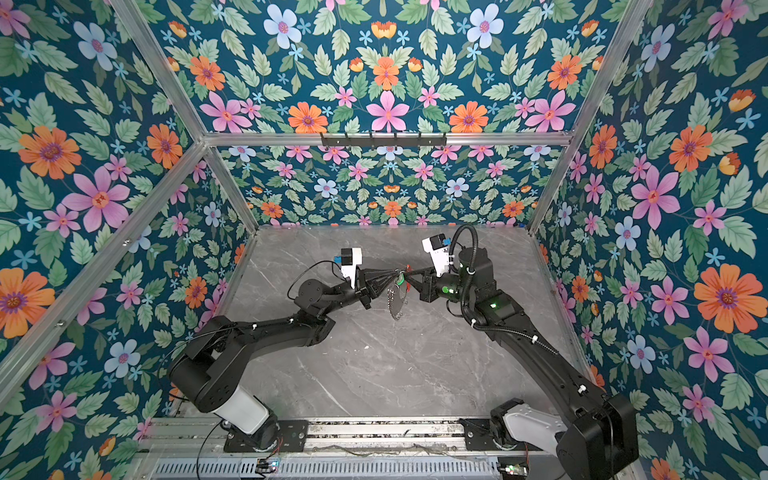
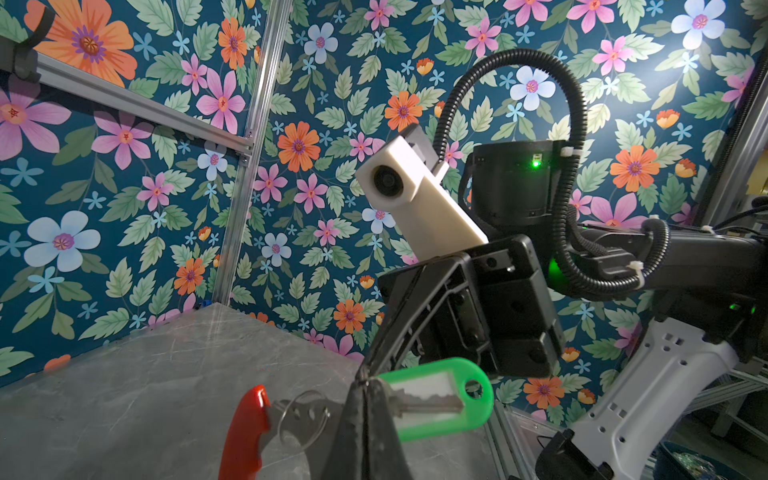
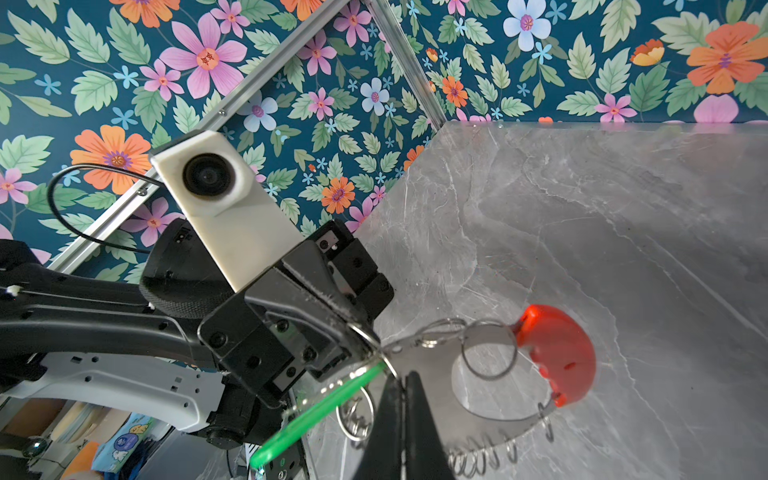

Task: Put the keys on the keyring

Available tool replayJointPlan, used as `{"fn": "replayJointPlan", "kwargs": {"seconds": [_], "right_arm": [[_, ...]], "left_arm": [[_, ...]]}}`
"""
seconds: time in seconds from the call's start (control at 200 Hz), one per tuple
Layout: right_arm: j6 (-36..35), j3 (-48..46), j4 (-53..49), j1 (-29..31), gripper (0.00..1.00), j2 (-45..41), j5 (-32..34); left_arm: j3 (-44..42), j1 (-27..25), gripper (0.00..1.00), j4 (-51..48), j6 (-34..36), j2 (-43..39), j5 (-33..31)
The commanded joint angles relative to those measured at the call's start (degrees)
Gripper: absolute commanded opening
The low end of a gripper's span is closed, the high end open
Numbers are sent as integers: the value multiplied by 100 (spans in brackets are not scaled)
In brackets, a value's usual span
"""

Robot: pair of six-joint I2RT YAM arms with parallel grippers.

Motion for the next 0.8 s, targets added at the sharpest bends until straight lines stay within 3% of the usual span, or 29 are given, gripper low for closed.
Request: {"fn": "replayJointPlan", "kwargs": {"seconds": [0.0, 0.325, 0.795], "right_arm": [[-129, 72, -416, -74, 0, 17, 413], [-547, 1210, -1617, -250, 0, 226, -342], [-478, 962, -1552, -174, 0, 139, -255]], "left_arm": [[-2, -13, 0, 647, 135, -106, 209], [127, -32, 0, -279, 975, -293, 227], [172, -31, 0, -253, 976, -315, 226]]}}
